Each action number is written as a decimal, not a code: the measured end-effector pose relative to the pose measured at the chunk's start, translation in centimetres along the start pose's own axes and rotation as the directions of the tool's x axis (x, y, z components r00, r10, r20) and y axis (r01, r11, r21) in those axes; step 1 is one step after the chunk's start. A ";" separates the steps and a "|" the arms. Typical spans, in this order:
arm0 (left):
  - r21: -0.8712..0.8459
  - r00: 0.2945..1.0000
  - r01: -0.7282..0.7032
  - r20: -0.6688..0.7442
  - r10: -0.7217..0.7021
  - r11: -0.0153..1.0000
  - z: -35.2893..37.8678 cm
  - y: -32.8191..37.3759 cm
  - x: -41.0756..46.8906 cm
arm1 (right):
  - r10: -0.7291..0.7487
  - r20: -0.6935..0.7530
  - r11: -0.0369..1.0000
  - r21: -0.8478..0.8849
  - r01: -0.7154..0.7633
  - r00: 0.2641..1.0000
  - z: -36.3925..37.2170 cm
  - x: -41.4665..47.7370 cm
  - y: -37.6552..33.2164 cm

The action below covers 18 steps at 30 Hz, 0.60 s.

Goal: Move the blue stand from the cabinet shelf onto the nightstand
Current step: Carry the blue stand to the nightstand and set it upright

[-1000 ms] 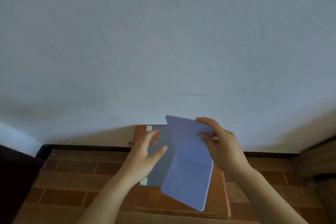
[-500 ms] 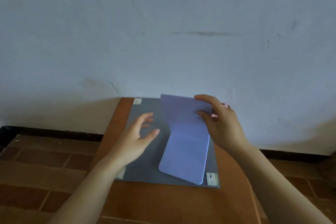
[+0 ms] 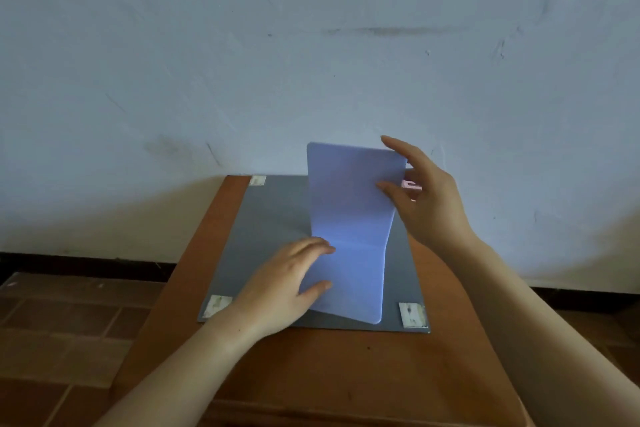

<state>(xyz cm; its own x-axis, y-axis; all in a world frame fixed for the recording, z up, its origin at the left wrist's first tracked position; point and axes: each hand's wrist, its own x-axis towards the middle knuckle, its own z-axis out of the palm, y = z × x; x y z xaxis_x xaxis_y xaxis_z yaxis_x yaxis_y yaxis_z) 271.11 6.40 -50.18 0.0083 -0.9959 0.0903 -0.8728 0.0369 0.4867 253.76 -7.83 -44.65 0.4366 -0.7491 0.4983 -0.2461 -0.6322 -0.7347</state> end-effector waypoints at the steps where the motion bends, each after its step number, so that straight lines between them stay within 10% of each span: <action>1: 0.011 1.000 -0.004 0.012 0.004 1.000 0.1 0.1 -0.1 | 0.007 -0.014 1.000 0.021 -0.006 1.000 -0.2 -0.2 -0.1; 9: 0.061 0.996 -0.030 0.086 0.025 0.998 1.0 -0.4 0.3 | 0.105 -0.200 0.988 0.130 -0.080 0.974 -0.3 -5.3 0.8; 18: 0.117 0.987 -0.020 0.164 0.001 0.993 2.0 -1.1 0.4 | 0.145 0.213 0.973 -0.207 -0.100 0.966 2.8 -9.5 1.5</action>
<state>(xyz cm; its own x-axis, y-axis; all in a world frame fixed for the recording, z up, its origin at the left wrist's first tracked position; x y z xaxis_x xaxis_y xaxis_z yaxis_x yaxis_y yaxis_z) 271.12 5.76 -52.47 -0.0722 -0.9960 -0.0528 -0.9241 0.0469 0.3793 251.68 -1.11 -51.84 0.5706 -0.7731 0.2770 -0.4623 -0.5812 -0.6697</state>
